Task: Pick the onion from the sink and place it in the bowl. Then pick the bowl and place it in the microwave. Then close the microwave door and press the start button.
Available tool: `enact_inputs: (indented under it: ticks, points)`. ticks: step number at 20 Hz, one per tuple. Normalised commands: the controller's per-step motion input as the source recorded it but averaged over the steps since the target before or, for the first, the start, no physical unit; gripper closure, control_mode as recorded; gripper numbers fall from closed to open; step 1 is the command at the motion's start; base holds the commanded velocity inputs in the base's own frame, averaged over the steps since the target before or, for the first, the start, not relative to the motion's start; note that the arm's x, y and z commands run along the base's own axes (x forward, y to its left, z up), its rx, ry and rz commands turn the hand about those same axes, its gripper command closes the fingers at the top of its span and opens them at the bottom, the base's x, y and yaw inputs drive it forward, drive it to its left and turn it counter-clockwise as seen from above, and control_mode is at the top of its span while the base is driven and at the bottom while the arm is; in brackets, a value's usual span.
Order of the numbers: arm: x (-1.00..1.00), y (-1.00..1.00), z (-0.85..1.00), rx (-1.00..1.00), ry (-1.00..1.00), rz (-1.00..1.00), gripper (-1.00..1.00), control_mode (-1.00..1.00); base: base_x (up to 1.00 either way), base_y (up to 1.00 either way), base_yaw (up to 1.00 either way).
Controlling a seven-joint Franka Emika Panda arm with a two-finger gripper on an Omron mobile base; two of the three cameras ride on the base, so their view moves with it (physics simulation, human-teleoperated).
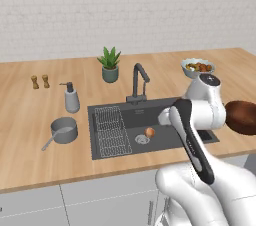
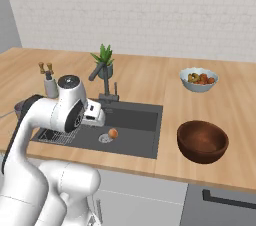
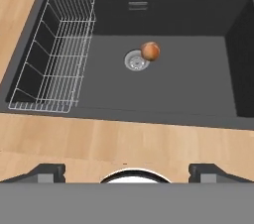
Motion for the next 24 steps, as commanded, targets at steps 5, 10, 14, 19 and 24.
enact_inputs:
  ticks: [5,10,14,19,24]
  points:
    - [0.61,-0.08,-0.46,0.07,0.06,0.0,-1.0,-1.0,0.0,0.0,0.0]
    - [0.69,-0.18,-0.33,0.0,0.15,-0.03,-1.0,-1.0,0.0,0.0,0.0]
    - [0.57,-0.13,-0.31,0.0,0.14,-0.04,-1.0,-1.0,0.0,0.0,0.0]
    - [0.43,-0.1,-0.29,0.0,0.04,0.0,-1.0,-1.0,0.0,0.0,0.0]
    - [0.33,-0.05,-0.3,0.05,0.0,0.01,-1.0,-1.0,0.0,0.0,0.0]
